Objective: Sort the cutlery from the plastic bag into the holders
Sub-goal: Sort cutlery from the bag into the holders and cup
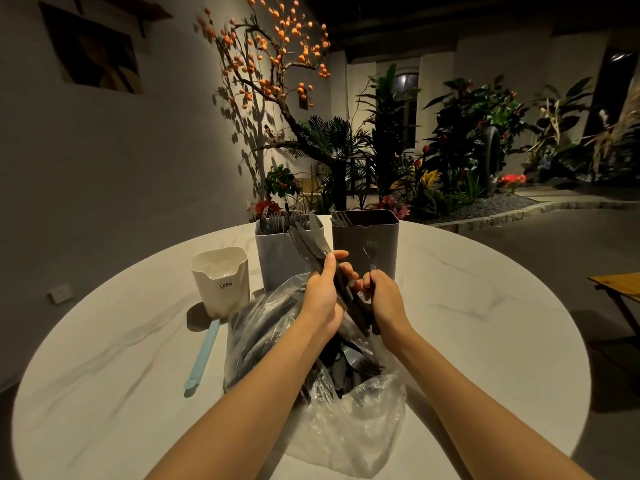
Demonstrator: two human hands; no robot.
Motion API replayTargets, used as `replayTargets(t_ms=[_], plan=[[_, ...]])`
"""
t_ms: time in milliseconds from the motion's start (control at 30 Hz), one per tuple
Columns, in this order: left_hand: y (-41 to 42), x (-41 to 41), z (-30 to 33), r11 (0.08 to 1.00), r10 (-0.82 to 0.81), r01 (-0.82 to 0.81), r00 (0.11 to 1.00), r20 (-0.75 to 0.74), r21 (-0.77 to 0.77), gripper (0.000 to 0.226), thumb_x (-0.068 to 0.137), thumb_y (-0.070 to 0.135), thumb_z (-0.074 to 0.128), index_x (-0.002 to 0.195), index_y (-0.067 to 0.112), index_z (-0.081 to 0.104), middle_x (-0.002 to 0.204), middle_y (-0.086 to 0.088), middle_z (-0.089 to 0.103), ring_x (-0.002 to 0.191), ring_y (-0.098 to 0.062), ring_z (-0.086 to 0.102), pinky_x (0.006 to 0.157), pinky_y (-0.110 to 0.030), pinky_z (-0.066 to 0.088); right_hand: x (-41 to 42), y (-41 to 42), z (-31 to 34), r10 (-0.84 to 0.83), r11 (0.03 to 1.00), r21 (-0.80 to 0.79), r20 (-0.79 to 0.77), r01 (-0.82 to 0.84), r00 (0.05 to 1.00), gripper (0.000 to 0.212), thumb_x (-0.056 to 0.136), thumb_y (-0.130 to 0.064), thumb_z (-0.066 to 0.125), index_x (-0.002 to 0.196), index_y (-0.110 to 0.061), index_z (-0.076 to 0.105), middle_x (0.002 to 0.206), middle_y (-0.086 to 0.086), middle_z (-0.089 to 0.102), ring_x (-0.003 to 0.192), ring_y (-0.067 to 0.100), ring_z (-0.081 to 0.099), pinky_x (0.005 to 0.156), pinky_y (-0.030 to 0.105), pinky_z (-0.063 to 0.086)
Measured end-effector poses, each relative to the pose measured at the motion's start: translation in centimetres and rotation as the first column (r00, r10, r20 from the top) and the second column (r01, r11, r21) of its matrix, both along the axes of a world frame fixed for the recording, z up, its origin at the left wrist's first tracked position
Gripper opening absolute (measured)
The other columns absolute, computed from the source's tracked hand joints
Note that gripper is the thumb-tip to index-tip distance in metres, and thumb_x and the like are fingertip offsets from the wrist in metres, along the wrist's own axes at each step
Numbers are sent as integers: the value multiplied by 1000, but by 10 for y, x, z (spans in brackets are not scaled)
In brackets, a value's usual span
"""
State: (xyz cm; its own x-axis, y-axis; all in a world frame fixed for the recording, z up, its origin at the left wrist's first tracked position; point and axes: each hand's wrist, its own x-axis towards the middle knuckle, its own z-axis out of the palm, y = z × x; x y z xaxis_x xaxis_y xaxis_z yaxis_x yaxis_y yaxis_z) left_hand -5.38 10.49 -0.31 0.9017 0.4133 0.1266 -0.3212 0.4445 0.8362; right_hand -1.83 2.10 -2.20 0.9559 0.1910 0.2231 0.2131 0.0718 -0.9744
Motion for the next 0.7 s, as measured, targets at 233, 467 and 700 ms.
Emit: replayTargets(t_ms=[233, 467, 700], plan=[[2, 14, 11, 999, 31, -30, 999, -30, 28, 27, 104, 22, 39, 81, 11, 49, 53, 5, 36, 46, -7, 35, 51, -23, 36, 7, 0, 11, 48, 999, -21, 101, -46, 994, 34, 97, -10, 40, 67, -10, 57, 68, -1, 53, 64, 5, 47, 60, 13, 41], [16, 31, 37, 987, 57, -47, 996, -63, 153, 37, 103, 37, 40, 74, 15, 44, 50, 6, 33, 44, -7, 32, 47, -23, 32, 22, 1, 15, 31, 999, -36, 56, -29, 998, 29, 97, -12, 38, 75, -9, 56, 69, 3, 48, 65, 10, 43, 62, 23, 39], [18, 45, 67, 975, 75, -64, 996, -45, 212, 44, 102, 43, 38, 66, 17, 38, 49, 4, 35, 47, -11, 38, 52, -26, 37, 37, 8, 47, 75, 997, -6, 27, -75, 997, 30, 99, -12, 37, 79, -8, 58, 66, 4, 52, 58, 9, 47, 53, 18, 41]])
